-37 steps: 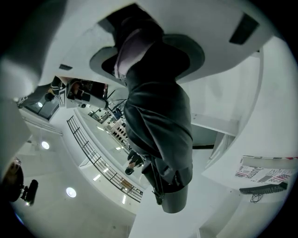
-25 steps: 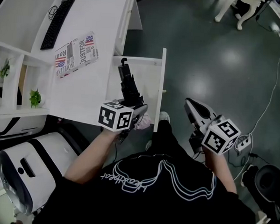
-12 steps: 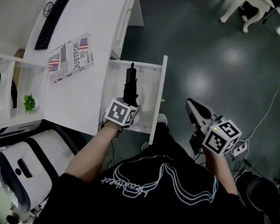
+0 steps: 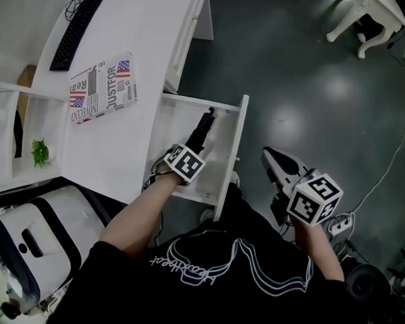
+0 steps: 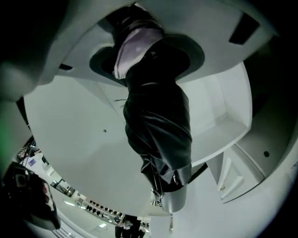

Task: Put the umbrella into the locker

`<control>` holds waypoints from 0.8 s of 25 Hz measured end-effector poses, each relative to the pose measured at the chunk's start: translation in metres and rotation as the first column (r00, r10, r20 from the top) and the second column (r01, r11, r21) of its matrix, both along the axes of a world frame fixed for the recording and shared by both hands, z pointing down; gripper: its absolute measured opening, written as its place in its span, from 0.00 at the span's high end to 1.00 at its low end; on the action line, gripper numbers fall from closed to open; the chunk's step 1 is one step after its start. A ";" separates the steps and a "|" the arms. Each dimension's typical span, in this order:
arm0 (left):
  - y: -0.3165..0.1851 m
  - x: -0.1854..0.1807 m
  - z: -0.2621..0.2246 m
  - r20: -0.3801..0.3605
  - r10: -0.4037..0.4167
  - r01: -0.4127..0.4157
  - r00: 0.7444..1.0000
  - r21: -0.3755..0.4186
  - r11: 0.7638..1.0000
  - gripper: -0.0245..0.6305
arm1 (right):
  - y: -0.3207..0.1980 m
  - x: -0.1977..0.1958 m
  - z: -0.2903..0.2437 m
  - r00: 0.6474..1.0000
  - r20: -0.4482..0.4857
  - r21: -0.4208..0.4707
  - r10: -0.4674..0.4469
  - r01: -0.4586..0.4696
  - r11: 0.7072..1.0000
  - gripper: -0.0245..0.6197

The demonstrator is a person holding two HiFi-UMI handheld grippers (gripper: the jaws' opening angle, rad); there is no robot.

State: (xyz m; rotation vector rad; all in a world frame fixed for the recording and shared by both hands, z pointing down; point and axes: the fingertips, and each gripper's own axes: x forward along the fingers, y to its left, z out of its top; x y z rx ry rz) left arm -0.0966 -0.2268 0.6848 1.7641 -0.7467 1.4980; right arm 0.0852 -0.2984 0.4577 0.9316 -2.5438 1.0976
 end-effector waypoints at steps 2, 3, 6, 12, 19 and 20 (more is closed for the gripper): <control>0.001 -0.003 0.010 0.014 0.007 -0.007 1.000 -0.029 1.000 0.63 | -0.004 -0.003 0.000 1.000 -0.009 0.003 -0.020 0.020 1.000 0.96; 0.001 -0.004 0.013 0.015 0.006 -0.005 1.000 -0.040 0.999 0.63 | -0.005 -0.004 0.000 1.000 -0.011 0.005 -0.026 0.026 1.000 0.96; 0.003 -0.003 0.025 0.013 -0.002 0.003 1.000 -0.074 0.997 0.63 | -0.008 -0.003 -0.001 1.000 -0.011 0.008 -0.027 0.027 1.000 0.95; 0.007 -0.009 0.048 0.023 -0.021 0.023 1.000 -0.122 0.992 0.62 | -0.014 -0.004 0.006 0.999 -0.021 -0.013 -0.025 0.024 1.000 0.96; 0.001 -0.006 0.054 -0.003 -0.046 0.045 0.999 -0.094 0.995 0.62 | -0.020 0.000 0.015 1.000 -0.029 -0.042 -0.002 0.001 0.999 0.96; 0.000 -0.005 0.054 -0.007 -0.047 0.046 0.999 -0.092 0.995 0.61 | -0.021 -0.001 0.015 1.000 -0.028 -0.045 0.000 -0.001 0.999 0.96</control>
